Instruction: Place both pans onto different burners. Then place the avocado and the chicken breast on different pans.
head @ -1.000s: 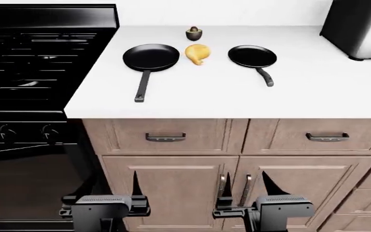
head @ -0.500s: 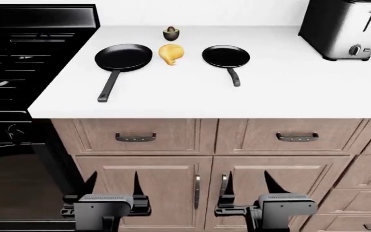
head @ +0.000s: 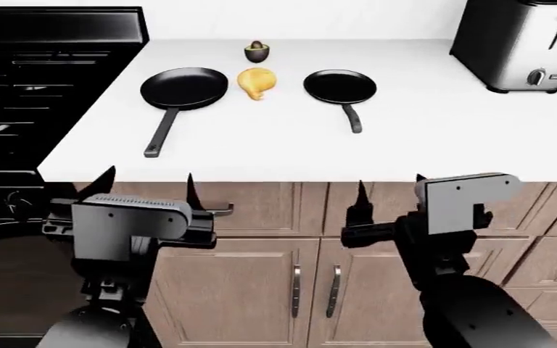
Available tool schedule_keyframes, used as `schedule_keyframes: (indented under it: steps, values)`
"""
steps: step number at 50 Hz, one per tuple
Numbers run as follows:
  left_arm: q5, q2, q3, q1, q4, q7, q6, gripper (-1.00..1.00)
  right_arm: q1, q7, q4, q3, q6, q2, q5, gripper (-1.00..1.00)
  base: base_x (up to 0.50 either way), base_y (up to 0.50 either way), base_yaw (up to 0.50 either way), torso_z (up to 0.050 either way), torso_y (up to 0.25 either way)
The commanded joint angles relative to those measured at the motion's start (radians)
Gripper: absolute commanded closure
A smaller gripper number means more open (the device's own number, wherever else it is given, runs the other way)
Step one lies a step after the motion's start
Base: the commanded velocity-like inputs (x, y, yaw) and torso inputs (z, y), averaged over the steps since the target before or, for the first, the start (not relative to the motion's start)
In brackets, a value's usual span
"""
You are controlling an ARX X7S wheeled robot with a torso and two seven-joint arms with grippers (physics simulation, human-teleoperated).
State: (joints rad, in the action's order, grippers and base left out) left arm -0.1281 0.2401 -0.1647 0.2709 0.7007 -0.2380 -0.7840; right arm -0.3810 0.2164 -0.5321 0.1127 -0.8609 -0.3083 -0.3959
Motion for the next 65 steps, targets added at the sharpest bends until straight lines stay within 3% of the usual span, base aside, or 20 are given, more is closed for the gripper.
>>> schedule_keyframes:
  steps: [1,15,39,46,51,55,65]
  values:
    - [-0.009,0.028,0.004,0.146,0.128,-0.007,-0.233,-1.00,-0.157,0.010,-0.123,-0.044,-0.247,-0.042,-0.086,-1.00,0.50,0.00,0.00,0.000,0.000]
    - [-0.015,0.034,0.029,0.117,0.100,-0.009,-0.188,-1.00,-0.149,0.004,-0.106,-0.050,-0.212,-0.050,-0.084,-1.00,0.50,0.02,0.00,0.000,0.000]
    - [-0.043,0.030,0.053,0.139,0.115,-0.011,-0.232,-1.00,-0.156,0.003,-0.129,-0.088,-0.230,-0.055,-0.125,-1.00,0.47,0.02,0.00,0.000,0.001]
    - [-0.043,0.033,0.053,0.141,0.126,-0.019,-0.249,-1.00,-0.228,0.017,-0.118,-0.123,-0.400,-0.049,-0.199,-1.00,0.00,0.00,0.00,0.000,0.000]
    - [-0.049,0.030,0.064,0.130,0.124,-0.017,-0.225,-1.00,-0.379,0.030,-0.081,-0.215,-0.695,-0.034,-0.310,-1.00,0.00,0.00,0.00,0.000,0.000]
    - [-0.051,0.027,0.064,0.129,0.119,-0.019,-0.216,-1.00,-0.442,0.171,0.060,-0.177,-0.707,-0.092,-0.512,-1.00,0.00,0.00,0.00,0.000,0.000]
    - [-0.049,0.029,0.050,0.131,0.107,-0.025,-0.208,-1.00,-0.445,0.141,0.239,-0.119,-0.655,-0.109,-0.541,-1.00,0.00,0.00,0.00,0.000,0.000]
